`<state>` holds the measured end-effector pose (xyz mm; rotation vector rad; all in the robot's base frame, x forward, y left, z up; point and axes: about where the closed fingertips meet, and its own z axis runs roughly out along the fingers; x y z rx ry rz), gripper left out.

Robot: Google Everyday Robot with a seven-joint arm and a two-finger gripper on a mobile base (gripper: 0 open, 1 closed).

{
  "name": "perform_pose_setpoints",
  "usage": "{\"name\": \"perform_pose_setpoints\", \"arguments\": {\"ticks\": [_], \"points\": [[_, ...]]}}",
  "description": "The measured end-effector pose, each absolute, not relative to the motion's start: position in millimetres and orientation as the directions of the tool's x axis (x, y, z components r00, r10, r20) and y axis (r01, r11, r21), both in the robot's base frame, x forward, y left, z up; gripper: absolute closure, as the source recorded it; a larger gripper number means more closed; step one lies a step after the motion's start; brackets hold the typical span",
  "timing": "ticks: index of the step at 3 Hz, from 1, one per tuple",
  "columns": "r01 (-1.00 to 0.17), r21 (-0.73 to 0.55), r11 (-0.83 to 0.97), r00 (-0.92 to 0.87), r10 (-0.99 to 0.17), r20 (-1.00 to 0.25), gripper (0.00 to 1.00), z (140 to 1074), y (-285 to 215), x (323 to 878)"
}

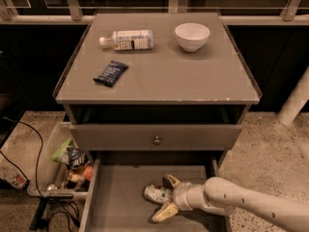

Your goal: Pick 7up can from middle drawer and place on counter

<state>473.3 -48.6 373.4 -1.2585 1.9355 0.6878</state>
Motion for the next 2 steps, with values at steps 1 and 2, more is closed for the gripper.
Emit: {"name": "perform_pose_setpoints", "arguments": {"ticks": [1, 2], "points": [[-0.923, 0.051, 0.382, -0.268, -0.541, -0.797, 0.0, 373.3, -48.4, 473.2], [-0.923, 0.051, 0.382, -0.268, -0.541, -0.797, 0.18, 373.3, -48.3, 473.2]]}}
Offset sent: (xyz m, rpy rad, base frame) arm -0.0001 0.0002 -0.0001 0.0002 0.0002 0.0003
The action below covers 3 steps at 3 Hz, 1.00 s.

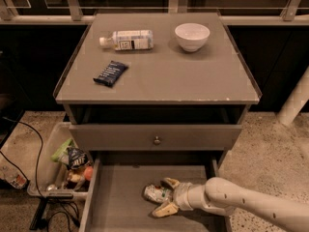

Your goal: Pick 7up can from middle drawer and place on counter

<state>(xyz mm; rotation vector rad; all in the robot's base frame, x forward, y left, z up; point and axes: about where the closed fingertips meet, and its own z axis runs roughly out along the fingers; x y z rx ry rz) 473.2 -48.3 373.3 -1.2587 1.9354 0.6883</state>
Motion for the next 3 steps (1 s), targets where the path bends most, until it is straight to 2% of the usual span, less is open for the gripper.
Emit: {"name": "perform_pose_setpoints", "arguments": {"ticks": [3], "points": [[-0.923, 0.051, 0.382, -0.268, -0.541, -0.798, 0.87, 373.3, -48.2, 473.2]]}}
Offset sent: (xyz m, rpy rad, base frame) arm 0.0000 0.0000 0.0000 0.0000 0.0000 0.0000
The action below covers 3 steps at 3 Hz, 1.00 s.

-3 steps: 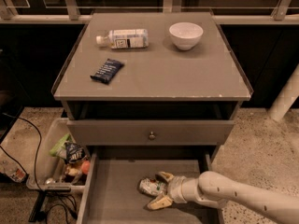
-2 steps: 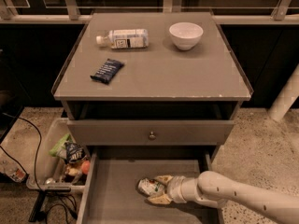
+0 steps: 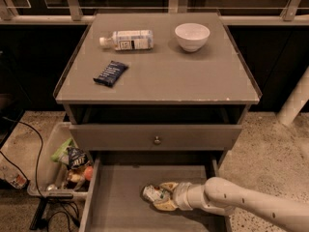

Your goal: Pick 7up can from middle drawer and place on counter

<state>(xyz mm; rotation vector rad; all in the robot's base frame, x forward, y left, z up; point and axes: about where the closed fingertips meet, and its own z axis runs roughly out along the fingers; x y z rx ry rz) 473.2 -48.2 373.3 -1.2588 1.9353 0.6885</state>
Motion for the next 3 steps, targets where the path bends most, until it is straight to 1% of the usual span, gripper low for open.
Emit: {"name": "perform_pose_setpoints", "arguments": {"ticks": [1, 2, 3], "points": [[-0.923, 0.051, 0.382, -0.268, -0.541, -0.798, 1.0, 373.3, -48.2, 473.2], [-0.919, 0.044, 0.392, -0.265, -0.53, -0.806, 1.0, 388.9, -57.8, 468.4], [-0.92, 0.003, 0.393, -0.229, -0.529, -0.817, 1.0, 423.6, -71.4, 462.7]]}}
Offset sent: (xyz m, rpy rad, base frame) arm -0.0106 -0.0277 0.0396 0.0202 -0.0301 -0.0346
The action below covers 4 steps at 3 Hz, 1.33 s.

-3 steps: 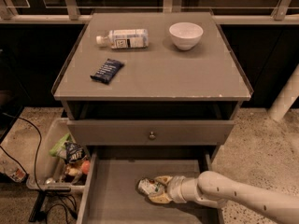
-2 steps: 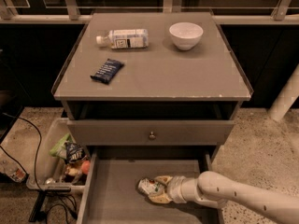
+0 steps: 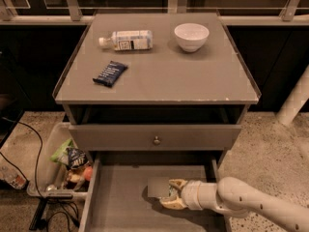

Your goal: Pick 7up can from middle drawer and place on counter

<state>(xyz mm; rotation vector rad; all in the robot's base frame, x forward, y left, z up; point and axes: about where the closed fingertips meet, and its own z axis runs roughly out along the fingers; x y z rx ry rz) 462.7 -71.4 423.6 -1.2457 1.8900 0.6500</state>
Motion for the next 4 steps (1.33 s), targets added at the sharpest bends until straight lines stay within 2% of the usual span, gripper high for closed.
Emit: {"name": "perform_pose_setpoints", "arguments": {"ticks": [2, 4], "points": [[-0.908, -0.153, 0.389, -0.128, -0.607, -0.784, 1.0, 512.0, -99.5, 464.2], [-0.859, -0.292, 0.421, -0.061, -0.65, -0.757, 1.0, 662.1, -163.3, 498.9]]}}
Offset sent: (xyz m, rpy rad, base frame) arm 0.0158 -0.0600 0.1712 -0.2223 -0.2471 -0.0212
